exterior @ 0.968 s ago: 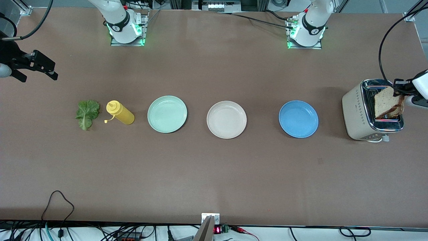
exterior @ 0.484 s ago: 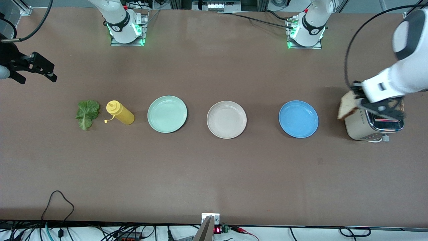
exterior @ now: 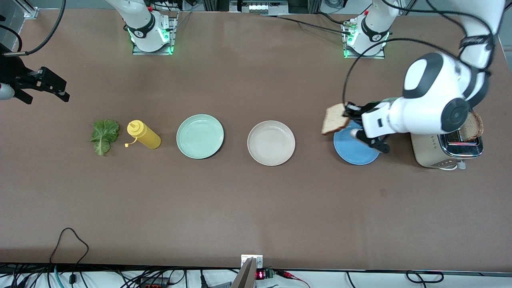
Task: Make sandwich in beige plate with both arms
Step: 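Lift the toast slice up out of the toaster with the left gripper, then carry the toast to the beige plate and lay it down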
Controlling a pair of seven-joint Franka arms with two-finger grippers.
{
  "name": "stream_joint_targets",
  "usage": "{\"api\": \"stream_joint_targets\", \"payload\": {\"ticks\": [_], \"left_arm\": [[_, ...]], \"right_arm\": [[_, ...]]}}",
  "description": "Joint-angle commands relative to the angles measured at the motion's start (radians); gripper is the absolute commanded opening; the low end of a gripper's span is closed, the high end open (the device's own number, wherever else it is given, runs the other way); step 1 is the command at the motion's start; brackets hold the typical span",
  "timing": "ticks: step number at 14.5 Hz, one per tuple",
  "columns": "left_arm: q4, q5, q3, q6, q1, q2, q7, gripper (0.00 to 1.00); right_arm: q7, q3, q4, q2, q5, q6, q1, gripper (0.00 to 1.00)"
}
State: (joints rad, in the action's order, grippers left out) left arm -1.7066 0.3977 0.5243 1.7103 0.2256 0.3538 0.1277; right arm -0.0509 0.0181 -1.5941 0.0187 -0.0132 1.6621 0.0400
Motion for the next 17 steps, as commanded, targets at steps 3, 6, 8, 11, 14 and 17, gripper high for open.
{"api": "stream_joint_targets", "payload": {"ticks": [3,6,8,11,14,17], "left_arm": [[-0.04,0.225,0.003,0.28,-0.087,0.109,-0.019,0.0],[-0.045,0.332,0.003,0.409,-0.144,0.197,-0.007,0.0],[-0.045,0.348,0.003,0.475,-0.166,0.252,0.001,0.0],[-0.042,0.377,0.005,0.503,-0.172,0.313,0.083,0.0],[-0.053,0.515,0.003,0.503,-0.172,0.349,0.255,0.0],[-0.059,0.521,0.003,0.503,-0.175,0.373,0.296,0.0]], "right_arm": [[-0.003,-0.003,-0.009,0.01,0.002,0.004,-0.006,1.0],[0.0,0.002,-0.007,0.01,0.001,0.002,-0.008,1.0],[-0.01,0.003,-0.007,0.009,0.001,-0.001,-0.009,1.0],[-0.01,0.003,-0.009,-0.016,0.001,-0.005,-0.022,1.0],[-0.013,0.003,-0.009,-0.029,0.001,-0.007,-0.025,1.0],[-0.023,0.003,-0.009,-0.097,0.001,-0.048,-0.022,1.0]]}}
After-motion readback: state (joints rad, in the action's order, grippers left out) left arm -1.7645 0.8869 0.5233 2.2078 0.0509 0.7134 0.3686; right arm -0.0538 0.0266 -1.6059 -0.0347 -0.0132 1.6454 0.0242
